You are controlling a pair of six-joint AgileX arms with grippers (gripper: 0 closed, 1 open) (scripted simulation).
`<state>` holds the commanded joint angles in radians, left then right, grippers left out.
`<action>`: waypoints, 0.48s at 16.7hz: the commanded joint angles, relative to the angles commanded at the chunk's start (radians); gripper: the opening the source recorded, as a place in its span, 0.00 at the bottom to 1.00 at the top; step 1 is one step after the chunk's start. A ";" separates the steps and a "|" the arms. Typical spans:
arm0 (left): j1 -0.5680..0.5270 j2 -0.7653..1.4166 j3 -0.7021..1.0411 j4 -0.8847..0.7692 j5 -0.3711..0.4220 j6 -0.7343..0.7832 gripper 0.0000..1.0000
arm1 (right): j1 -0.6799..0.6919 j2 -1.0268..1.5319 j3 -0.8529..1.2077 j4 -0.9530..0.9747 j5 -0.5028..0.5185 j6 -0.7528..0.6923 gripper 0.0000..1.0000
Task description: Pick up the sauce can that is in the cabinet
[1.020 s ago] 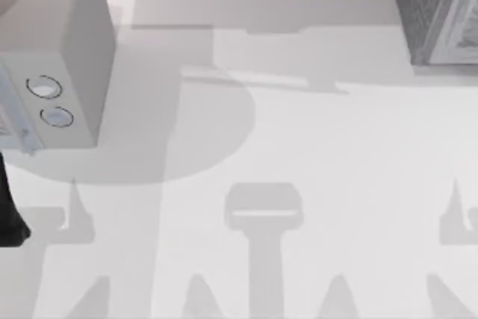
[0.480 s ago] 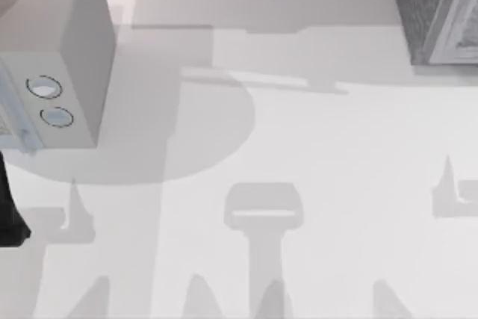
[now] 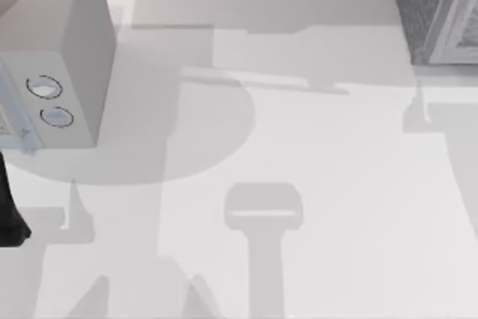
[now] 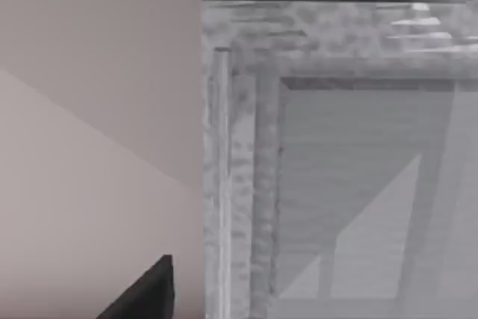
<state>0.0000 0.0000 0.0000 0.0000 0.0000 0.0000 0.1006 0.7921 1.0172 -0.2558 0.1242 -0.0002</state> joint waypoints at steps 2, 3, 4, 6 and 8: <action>0.000 0.000 0.000 0.000 0.000 0.000 1.00 | 0.021 0.130 0.172 -0.040 0.016 0.002 1.00; 0.000 0.000 0.000 0.000 0.000 0.000 1.00 | 0.032 0.191 0.253 -0.059 0.024 0.002 1.00; 0.000 0.000 0.000 0.000 0.000 0.000 1.00 | 0.041 0.248 0.330 -0.076 0.031 0.003 1.00; 0.000 0.000 0.000 0.000 0.000 0.000 1.00 | 0.058 0.350 0.468 -0.107 0.044 0.005 1.00; 0.000 0.000 0.000 0.000 0.000 0.000 1.00 | 0.070 0.432 0.586 -0.132 0.056 0.008 1.00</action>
<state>0.0000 0.0000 0.0000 0.0000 0.0000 0.0000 0.1702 1.2242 1.6027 -0.3876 0.1805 0.0081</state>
